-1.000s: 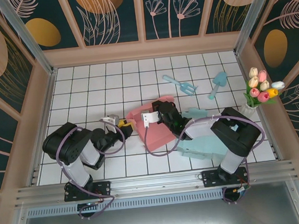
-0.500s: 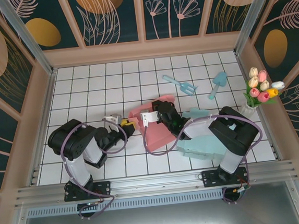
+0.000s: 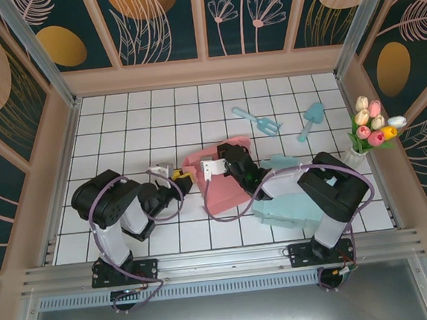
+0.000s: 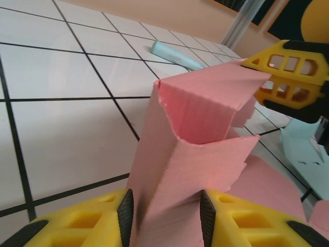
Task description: Fold the paper box
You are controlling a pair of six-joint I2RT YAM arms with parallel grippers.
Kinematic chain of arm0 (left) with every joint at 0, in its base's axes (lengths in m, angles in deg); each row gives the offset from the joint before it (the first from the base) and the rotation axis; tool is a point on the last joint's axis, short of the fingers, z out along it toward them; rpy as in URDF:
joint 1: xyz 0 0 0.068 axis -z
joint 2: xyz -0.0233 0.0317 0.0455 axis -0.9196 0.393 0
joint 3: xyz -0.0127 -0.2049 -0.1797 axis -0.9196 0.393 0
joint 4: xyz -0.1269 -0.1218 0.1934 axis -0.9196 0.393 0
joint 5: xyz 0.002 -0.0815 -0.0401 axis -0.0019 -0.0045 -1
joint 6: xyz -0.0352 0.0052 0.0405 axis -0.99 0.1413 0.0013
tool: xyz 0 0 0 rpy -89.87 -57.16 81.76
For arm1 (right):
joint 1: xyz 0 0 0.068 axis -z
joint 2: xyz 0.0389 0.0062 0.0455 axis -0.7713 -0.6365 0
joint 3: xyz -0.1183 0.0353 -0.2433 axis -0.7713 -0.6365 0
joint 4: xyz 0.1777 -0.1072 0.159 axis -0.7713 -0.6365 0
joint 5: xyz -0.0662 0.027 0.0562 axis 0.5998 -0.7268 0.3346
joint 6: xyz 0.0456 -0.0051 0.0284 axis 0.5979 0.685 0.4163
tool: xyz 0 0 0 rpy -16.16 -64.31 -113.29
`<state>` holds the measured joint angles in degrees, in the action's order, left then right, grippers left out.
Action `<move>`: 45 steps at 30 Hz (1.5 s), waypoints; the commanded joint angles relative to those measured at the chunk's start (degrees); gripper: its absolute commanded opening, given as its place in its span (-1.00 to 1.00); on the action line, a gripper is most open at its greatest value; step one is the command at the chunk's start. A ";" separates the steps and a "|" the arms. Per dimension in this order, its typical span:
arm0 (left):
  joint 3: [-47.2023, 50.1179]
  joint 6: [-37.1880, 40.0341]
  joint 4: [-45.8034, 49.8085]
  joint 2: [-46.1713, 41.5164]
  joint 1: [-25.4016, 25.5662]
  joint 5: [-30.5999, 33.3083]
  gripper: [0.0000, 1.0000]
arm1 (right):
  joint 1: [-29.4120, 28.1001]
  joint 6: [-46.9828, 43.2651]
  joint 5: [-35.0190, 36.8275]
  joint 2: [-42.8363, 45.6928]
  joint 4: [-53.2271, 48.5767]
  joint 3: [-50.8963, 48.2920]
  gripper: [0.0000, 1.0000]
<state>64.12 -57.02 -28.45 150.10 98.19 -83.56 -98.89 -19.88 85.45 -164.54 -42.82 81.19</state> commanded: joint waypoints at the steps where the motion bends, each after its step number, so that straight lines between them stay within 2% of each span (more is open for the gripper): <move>1: 0.31 -1.48 -8.34 1.95 0.34 8.37 -0.17 | -1.59 1.94 -2.80 -2.19 -5.29 -0.07 -1.00; 5: 0.63 0.14 -9.48 1.64 1.73 13.52 -0.17 | -1.78 1.91 -2.93 -2.29 -5.63 -0.07 -1.00; 10: 0.25 2.30 -9.78 1.28 3.45 15.65 -0.17 | -1.83 2.09 -3.45 -2.44 -6.01 0.11 -1.00; 17: -2.29 0.38 -12.84 4.09 3.89 8.06 -0.17 | -1.96 2.81 -3.90 -2.61 -6.12 0.19 -1.00; 26: -3.77 1.25 -12.87 4.12 4.42 9.13 -0.30 | -2.01 3.36 -5.75 -1.44 -7.62 -0.20 -1.00; 39: -3.06 7.74 -12.15 2.86 4.41 18.51 -0.23 | -1.98 3.61 -5.89 -1.69 -9.08 0.11 -1.00; 43: -1.36 9.53 -12.09 0.94 4.40 25.63 -0.23 | -1.98 3.67 -5.84 -1.84 -9.41 0.10 -1.00; 45: -0.96 10.83 -11.62 -0.17 4.42 26.23 -0.21 | -1.94 3.67 -5.95 -1.79 -9.51 0.11 -1.00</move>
<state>62.74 -49.11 -28.65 151.98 102.98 -64.22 -99.05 -18.13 86.42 -164.84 -44.09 81.98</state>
